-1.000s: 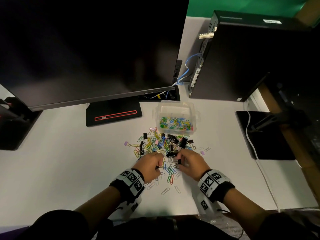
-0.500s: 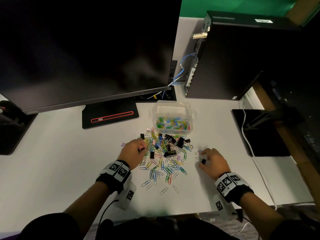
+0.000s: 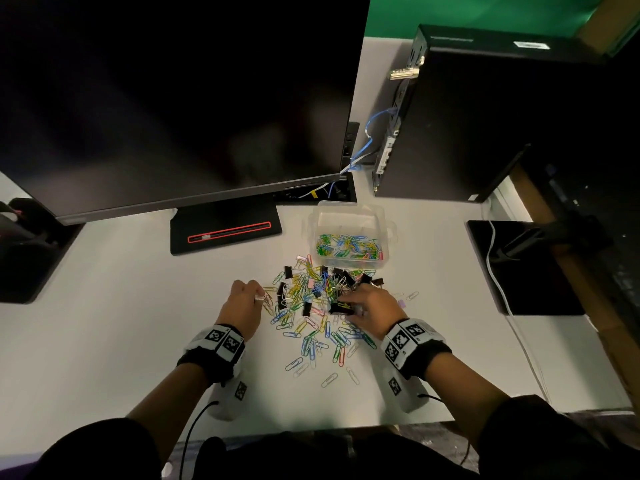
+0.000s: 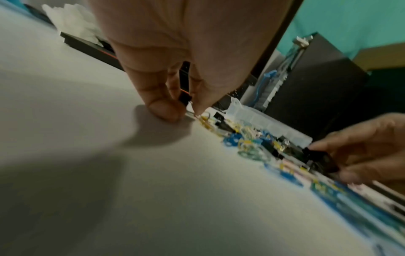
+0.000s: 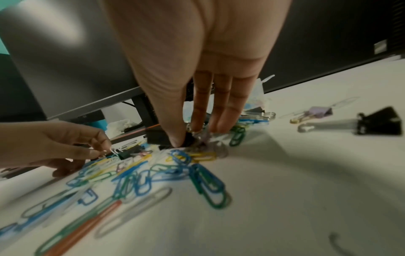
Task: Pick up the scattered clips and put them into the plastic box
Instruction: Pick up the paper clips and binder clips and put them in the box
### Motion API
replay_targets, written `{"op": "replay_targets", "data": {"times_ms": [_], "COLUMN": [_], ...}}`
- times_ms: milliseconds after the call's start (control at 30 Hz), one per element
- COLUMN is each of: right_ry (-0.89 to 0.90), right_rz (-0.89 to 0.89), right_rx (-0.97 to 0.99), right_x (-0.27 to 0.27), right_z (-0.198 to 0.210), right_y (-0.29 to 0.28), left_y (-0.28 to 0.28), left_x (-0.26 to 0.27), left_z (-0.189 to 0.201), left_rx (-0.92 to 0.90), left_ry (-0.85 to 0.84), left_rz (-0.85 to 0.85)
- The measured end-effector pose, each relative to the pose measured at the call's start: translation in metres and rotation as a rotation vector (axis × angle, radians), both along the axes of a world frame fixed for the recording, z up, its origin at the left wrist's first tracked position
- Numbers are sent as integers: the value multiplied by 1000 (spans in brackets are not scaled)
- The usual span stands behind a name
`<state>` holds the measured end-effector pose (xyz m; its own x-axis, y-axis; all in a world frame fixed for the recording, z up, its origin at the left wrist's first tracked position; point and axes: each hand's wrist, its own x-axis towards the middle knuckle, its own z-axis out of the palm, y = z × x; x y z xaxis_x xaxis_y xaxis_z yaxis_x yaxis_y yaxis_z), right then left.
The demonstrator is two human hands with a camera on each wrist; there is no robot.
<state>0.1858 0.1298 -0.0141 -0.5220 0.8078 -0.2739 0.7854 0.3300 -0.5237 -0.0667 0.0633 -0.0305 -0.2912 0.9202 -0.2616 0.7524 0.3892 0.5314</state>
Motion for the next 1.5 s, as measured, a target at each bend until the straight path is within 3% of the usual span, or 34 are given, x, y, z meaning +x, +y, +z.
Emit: {"op": "replay_targets", "data": {"times_ms": [200, 333, 467, 533, 733, 967, 1133, 1267, 1500], "right_ry": [150, 253, 386, 444, 583, 190, 119, 55, 2], "right_rz": [-107, -193, -251, -266, -357, -292, -309, -275, -166], "right_rx": [-75, -82, -129, -148, -207, -39, -9, -30, -36], "right_x": [1, -1, -5, -7, -3, 18, 15, 7, -4], "right_z": [-8, -9, -7, -3, 7, 4, -6, -9, -9], "right_y": [-4, -6, -9, -12, -19, -25, -33, -39, -47], "left_y": [-1, 7, 14, 17, 18, 20, 28, 26, 12], "left_x": [16, 43, 68, 77, 75, 32, 5, 2, 10], "left_z": [13, 19, 20, 18, 16, 19, 15, 12, 15], "left_rx": [93, 148, 1, -40, 88, 22, -62, -128, -64], "left_ry": [47, -15, -77, -63, -97, 46, 200, 374, 427], "left_rz": [-76, -327, -545, -559, -488, -320, -238, -268, -216]}}
